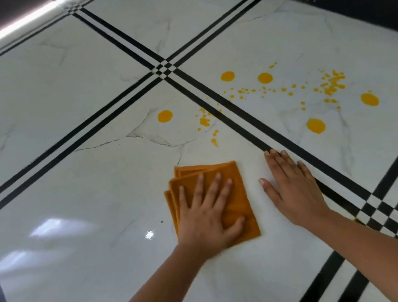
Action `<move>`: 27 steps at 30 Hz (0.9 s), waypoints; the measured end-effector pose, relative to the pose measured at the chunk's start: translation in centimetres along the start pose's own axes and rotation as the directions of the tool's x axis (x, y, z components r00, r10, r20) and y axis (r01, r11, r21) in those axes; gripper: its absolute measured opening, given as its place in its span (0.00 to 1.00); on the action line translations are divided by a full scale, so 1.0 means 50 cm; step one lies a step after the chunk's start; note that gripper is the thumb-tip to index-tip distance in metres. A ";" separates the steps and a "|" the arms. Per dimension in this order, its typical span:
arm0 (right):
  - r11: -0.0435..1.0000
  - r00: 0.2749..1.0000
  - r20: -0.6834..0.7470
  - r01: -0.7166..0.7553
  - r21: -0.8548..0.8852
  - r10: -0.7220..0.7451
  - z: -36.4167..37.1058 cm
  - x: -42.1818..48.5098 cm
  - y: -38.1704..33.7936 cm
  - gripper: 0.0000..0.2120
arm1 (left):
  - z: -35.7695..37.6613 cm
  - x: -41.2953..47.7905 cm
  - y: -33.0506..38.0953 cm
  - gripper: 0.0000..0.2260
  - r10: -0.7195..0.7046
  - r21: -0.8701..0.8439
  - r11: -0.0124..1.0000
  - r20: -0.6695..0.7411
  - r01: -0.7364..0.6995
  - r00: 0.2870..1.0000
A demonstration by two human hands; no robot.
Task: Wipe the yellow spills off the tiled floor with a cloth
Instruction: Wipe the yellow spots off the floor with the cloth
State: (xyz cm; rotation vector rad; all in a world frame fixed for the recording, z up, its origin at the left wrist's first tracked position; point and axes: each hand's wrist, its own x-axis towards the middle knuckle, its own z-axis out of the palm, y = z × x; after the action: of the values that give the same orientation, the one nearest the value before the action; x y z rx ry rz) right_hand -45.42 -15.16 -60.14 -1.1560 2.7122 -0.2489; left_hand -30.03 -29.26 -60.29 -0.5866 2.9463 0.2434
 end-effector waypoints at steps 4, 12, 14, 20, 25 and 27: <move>1.000 1.000 0.012 0.010 -0.007 -0.010 0.009 -0.029 0.023 0.35 | -0.011 0.089 -0.048 0.36 -0.247 -0.052 0.968 -0.060 0.244 0.967; 0.985 0.985 -0.069 -0.154 0.077 0.160 -0.012 -0.070 0.078 0.33 | 0.021 0.020 0.133 0.34 0.049 0.004 0.999 -0.023 -0.049 0.999; 0.984 0.982 -0.089 -0.163 0.064 0.169 -0.011 -0.088 0.105 0.31 | 0.019 0.071 0.117 0.34 -0.042 -0.014 0.999 -0.016 0.041 0.999; 0.952 0.948 -0.098 -0.299 0.062 0.304 -0.023 -0.131 0.206 0.33 | 0.031 0.045 0.239 0.35 -0.079 -0.076 0.994 -0.034 0.076 0.996; 0.945 0.947 -0.077 -0.299 0.132 0.311 -0.030 -0.151 0.219 0.35 | 0.043 0.027 0.305 0.34 0.104 -0.040 0.994 -0.005 -0.104 0.995; 0.956 0.965 -0.061 -0.242 0.164 0.255 -0.036 -0.160 0.202 0.34 | 0.035 0.021 0.288 0.33 0.066 -0.170 0.983 -0.033 -0.071 0.997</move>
State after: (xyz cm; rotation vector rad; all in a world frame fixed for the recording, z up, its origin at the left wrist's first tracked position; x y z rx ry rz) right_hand -47.41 -2.29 -59.86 -0.7689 2.8133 -0.4688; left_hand -36.43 -16.22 -60.24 -0.5127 2.9949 0.5038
